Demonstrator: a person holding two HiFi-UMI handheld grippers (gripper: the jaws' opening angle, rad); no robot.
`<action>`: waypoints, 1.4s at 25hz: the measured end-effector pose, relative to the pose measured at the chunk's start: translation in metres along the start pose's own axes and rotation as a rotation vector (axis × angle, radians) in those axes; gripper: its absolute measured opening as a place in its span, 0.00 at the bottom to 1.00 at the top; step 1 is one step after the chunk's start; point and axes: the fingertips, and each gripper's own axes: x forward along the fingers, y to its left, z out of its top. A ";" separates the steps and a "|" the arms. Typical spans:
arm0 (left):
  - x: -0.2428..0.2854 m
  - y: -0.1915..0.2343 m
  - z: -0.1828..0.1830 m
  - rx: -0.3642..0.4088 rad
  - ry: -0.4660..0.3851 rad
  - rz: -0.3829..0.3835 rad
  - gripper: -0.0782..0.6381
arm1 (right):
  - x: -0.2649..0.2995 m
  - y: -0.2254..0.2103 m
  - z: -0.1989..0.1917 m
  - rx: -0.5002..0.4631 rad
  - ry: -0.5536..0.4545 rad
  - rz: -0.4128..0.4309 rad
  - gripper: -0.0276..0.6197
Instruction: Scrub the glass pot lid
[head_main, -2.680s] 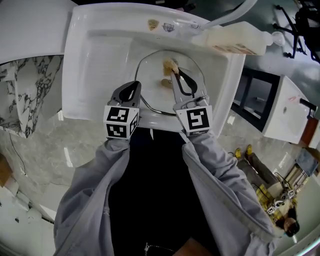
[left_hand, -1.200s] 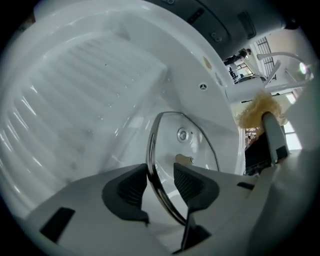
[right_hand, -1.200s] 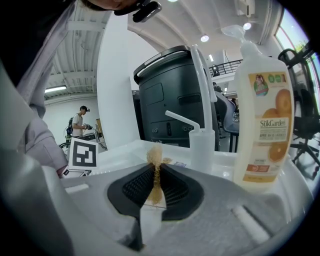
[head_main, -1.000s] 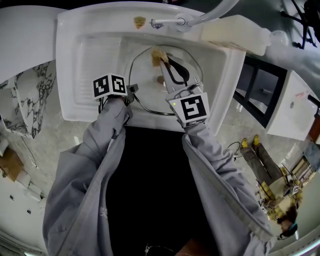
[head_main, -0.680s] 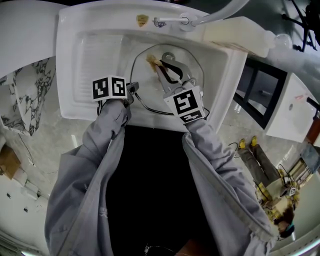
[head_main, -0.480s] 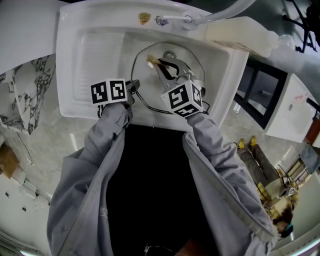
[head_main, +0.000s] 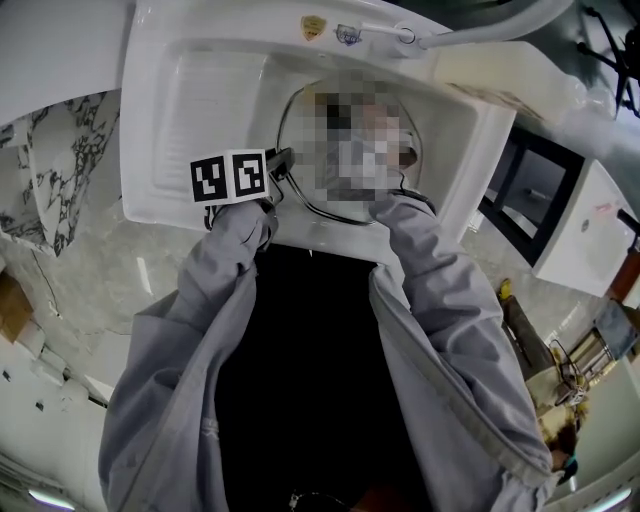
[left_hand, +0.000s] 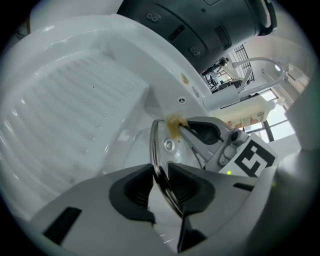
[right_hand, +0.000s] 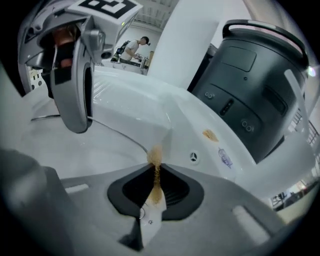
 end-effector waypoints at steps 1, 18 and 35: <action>0.000 0.000 0.000 -0.001 0.000 -0.003 0.24 | 0.004 0.004 -0.001 -0.021 0.011 0.010 0.09; 0.002 0.008 -0.004 0.020 -0.005 0.008 0.24 | -0.026 0.096 0.006 -0.069 0.008 0.433 0.09; -0.005 0.006 -0.005 0.068 -0.048 0.033 0.26 | -0.133 0.143 0.000 0.285 -0.013 0.898 0.09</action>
